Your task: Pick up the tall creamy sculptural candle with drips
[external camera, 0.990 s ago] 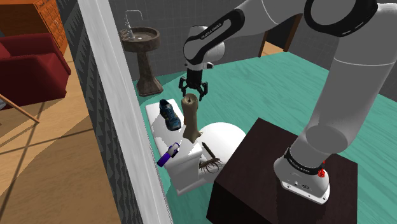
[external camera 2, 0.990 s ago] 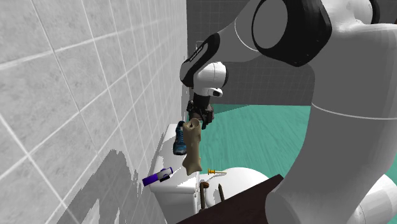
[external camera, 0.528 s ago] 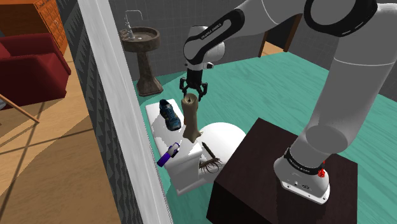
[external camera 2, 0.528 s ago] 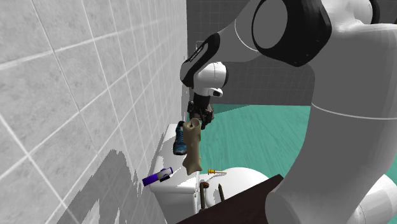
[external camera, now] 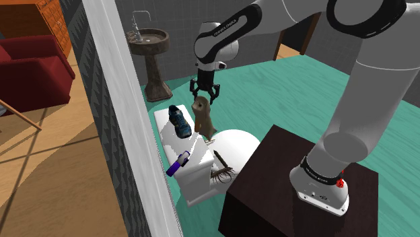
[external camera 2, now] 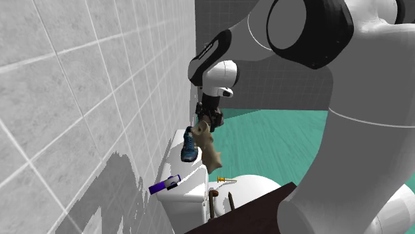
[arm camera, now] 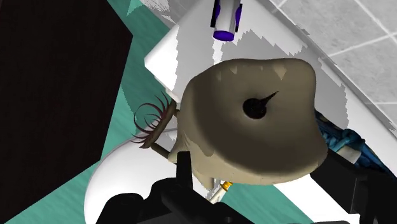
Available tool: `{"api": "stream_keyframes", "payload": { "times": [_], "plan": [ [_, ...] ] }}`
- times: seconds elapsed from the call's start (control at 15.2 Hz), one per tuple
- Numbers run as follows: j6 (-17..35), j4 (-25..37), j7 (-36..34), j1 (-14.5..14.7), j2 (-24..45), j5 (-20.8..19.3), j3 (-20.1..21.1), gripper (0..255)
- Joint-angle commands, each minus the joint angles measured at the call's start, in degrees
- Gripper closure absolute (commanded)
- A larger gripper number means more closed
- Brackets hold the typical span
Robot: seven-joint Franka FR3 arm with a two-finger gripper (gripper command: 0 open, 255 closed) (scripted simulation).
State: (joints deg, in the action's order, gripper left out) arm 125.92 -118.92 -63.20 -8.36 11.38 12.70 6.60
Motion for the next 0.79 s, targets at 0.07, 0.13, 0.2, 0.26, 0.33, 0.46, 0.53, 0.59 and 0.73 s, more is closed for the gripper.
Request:
{"api": "stream_keyframes", "payload": {
  "times": [0.07,0.13,0.2,0.26,0.33,0.46,0.53,0.59,0.73],
  "plan": [
    [-2.12,0.80,-0.38,-0.06,-1.42,-0.13,-0.03,255],
    [-2.81,1.10,-0.51,-0.08,-1.82,-0.17,-0.04,255],
    [-3.50,1.41,-0.63,-0.09,-2.21,-0.22,-0.06,255],
    [-4.20,1.73,-0.76,-0.11,-2.60,-0.26,-0.07,255],
    [-4.89,2.06,-0.88,-0.13,-2.97,-0.30,-0.08,255],
    [-6.29,2.76,-1.13,-0.17,-3.68,-0.39,-0.11,255],
    [-6.99,3.13,-1.26,-0.19,-4.02,-0.43,-0.12,255],
    [-7.69,3.51,-1.38,-0.21,-4.35,-0.47,-0.13,255],
    [-7.80,3.57,-1.40,-0.21,-4.40,-0.48,-0.13,255]
  ]
}}
